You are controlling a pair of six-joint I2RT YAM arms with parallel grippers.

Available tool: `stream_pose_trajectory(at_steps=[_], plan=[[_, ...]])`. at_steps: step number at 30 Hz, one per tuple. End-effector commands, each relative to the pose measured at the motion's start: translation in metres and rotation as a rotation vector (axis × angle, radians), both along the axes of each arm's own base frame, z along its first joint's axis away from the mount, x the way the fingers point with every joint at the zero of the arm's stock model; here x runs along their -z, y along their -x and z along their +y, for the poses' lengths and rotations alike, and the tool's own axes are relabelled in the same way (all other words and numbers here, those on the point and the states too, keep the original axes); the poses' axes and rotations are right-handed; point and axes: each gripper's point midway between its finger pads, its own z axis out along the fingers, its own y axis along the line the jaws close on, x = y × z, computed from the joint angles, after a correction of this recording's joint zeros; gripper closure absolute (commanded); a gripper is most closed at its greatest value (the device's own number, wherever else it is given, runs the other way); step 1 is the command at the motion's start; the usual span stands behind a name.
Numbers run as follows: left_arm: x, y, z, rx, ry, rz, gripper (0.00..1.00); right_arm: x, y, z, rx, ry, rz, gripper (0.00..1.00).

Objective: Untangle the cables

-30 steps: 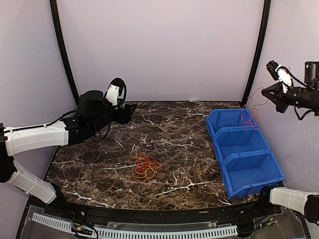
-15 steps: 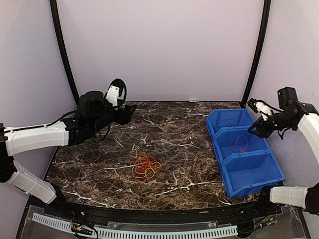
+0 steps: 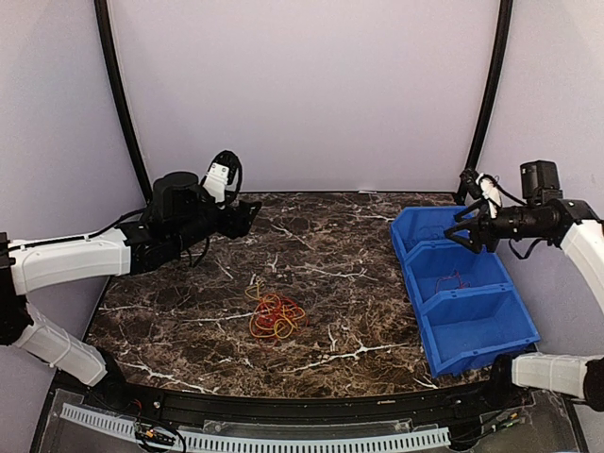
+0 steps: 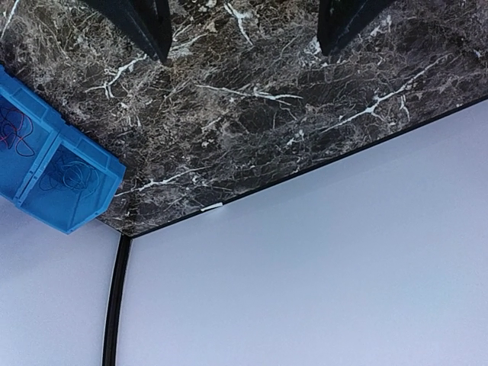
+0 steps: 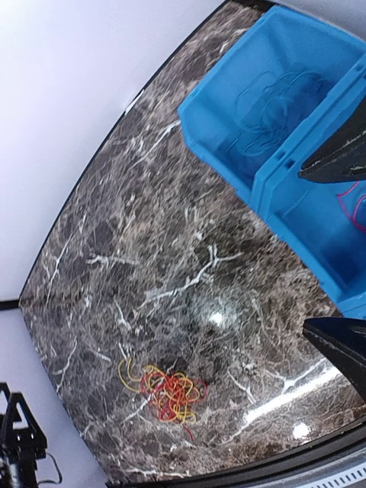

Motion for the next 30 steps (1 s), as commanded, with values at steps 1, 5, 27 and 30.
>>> stream_pose_trajectory(at_steps=[1,5,27,30], plan=[[0.000,0.002,-0.009,0.036,0.021,0.061,0.32,-0.010,-0.014,0.047,-0.140,-0.121,-0.032,0.40],[0.009,0.009,-0.013,0.058,0.055,0.148,0.33,-0.007,-0.023,0.083,-0.227,-0.134,-0.014,0.43],[0.144,0.079,-0.020,0.268,-0.161,0.671,0.58,0.080,-0.003,0.273,-0.720,0.028,0.157,0.62],[0.151,0.077,-0.026,0.282,-0.220,0.727,0.55,0.093,0.020,0.277,-0.752,0.038,0.175,0.62]])
